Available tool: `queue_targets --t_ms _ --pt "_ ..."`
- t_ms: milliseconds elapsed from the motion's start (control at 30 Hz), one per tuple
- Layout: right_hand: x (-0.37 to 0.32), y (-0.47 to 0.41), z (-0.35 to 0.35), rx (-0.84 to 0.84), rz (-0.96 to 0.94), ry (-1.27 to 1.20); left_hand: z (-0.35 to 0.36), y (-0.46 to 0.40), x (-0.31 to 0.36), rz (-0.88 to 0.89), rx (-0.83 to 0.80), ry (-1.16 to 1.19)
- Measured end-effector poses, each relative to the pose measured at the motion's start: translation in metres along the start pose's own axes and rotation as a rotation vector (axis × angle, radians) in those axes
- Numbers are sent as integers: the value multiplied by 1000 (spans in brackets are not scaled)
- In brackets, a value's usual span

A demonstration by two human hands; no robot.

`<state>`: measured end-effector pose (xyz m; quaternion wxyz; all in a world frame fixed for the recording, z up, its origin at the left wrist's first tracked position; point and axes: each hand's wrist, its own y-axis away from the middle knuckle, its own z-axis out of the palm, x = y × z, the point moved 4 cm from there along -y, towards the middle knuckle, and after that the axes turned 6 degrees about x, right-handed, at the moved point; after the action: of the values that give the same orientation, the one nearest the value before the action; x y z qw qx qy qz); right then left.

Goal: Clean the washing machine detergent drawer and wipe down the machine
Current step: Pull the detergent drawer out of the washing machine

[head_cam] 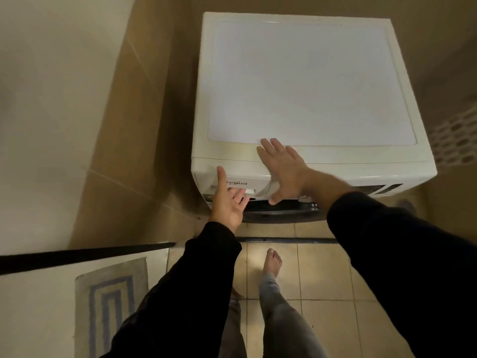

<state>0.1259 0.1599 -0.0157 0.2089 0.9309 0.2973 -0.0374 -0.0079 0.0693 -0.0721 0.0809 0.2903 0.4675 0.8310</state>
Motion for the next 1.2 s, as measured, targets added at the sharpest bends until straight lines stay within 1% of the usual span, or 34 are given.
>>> queue_targets --t_ms 33,100,167,333,467,600,800,833,933,1033,1200 --pt "-3 1 9 24 9 87 1 -5 0 6 -10 37" --pt "-9 3 19 65 38 169 2 -14 2 30 -22 119" --pt "-10 4 17 91 41 174 3 -19 3 56 -46 181" --pt "-6 2 19 117 55 155 5 -24 -4 98 -131 251" --pt "-7 2 19 126 55 122 7 -22 -7 150 -101 206" --pt "-7 2 22 143 54 130 5 -23 -5 195 -36 143" --pt "-9 4 21 167 56 137 4 -20 -11 233 72 136" --pt "-9 4 22 165 56 129 2 -18 -13 235 80 104" --pt "-11 3 19 163 72 71 -7 -18 -17 262 111 -93" --pt "-11 4 15 189 100 -49 -18 -11 -23 191 122 56" --pt "-10 6 12 209 127 -186 -35 4 -40 191 148 130"
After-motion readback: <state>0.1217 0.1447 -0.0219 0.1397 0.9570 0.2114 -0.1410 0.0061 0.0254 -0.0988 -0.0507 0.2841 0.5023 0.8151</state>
